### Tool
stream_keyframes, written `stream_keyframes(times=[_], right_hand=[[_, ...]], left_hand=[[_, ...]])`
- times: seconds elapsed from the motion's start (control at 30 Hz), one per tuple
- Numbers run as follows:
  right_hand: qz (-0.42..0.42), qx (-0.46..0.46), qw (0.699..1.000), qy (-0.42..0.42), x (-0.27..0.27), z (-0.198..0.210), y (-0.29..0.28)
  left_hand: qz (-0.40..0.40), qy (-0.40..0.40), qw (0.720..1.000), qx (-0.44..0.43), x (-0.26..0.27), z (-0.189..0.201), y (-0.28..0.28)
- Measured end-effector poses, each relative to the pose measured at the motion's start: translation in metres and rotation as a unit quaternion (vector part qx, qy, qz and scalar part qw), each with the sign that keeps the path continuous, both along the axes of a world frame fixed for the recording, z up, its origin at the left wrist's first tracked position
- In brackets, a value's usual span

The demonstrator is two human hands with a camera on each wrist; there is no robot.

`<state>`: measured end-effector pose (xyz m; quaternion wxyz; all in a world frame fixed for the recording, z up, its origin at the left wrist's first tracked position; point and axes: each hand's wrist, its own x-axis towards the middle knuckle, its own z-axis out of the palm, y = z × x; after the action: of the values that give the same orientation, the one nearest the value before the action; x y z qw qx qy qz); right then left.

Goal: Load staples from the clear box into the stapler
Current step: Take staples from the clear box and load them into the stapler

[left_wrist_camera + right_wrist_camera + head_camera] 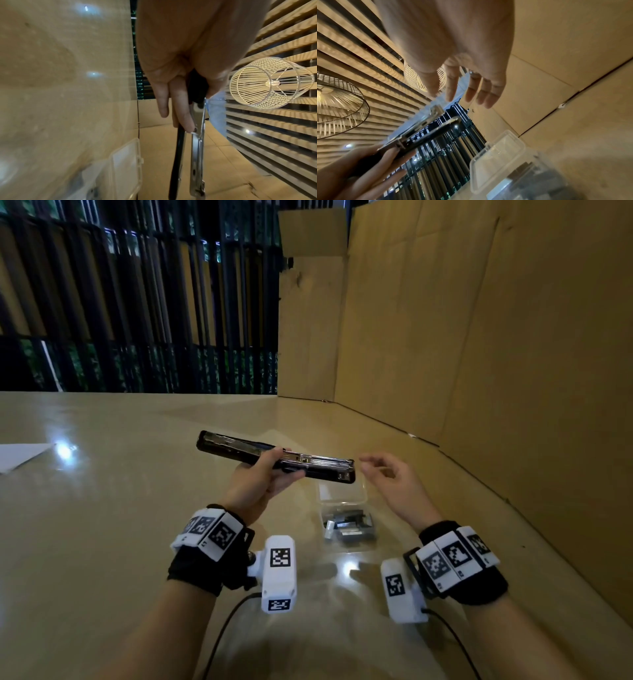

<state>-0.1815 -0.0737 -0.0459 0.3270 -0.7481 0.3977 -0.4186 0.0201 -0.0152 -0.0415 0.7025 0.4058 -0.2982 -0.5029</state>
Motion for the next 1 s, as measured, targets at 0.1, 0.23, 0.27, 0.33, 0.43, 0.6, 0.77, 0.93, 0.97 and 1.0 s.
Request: stream_keyframes(times=[0.1,0.23,0.27,0.33,0.43,0.6,0.77,0.93,0.97,1.0], right_hand=[[0.002,-0.011,0.983,0.182,0.002,0.004,-0.011],[0.057,0.006,0.907,0.418,0.02,0.0,-0.022],[0.062,0.01,0.888,0.455,0.024,-0.001,-0.023],[0.072,0.012,0.859,0.507,0.031,0.0,-0.024],[0.086,0.02,0.84,0.535,0.037,0.0,-0.025],[0.075,0.009,0.847,0.526,0.041,-0.006,-0.026],[0.084,0.015,0.852,0.517,0.038,-0.007,-0.028],[0.111,0.022,0.842,0.528,0.036,-0.006,-0.03],[0.118,0.021,0.837,0.534,0.036,-0.006,-0.031],[0.125,0.021,0.832,0.54,0.037,-0.005,-0.032]], left_hand=[[0.05,0.015,0.999,-0.007,0.009,-0.001,-0.001],[0.065,0.016,0.998,-0.011,0.017,0.002,-0.001],[0.063,0.014,0.998,-0.011,0.017,0.003,-0.001],[0.055,0.007,0.998,-0.013,0.018,0.005,0.0],[0.043,-0.003,0.999,-0.012,0.016,0.009,0.003],[0.035,0.004,0.999,-0.011,0.014,0.012,0.004],[0.032,0.016,0.999,-0.017,0.014,0.014,0.004],[0.034,0.019,0.999,-0.018,0.014,0.013,0.004],[0.034,0.02,0.999,-0.017,0.013,0.013,0.004],[0.034,0.02,0.999,-0.015,0.013,0.013,0.004]])
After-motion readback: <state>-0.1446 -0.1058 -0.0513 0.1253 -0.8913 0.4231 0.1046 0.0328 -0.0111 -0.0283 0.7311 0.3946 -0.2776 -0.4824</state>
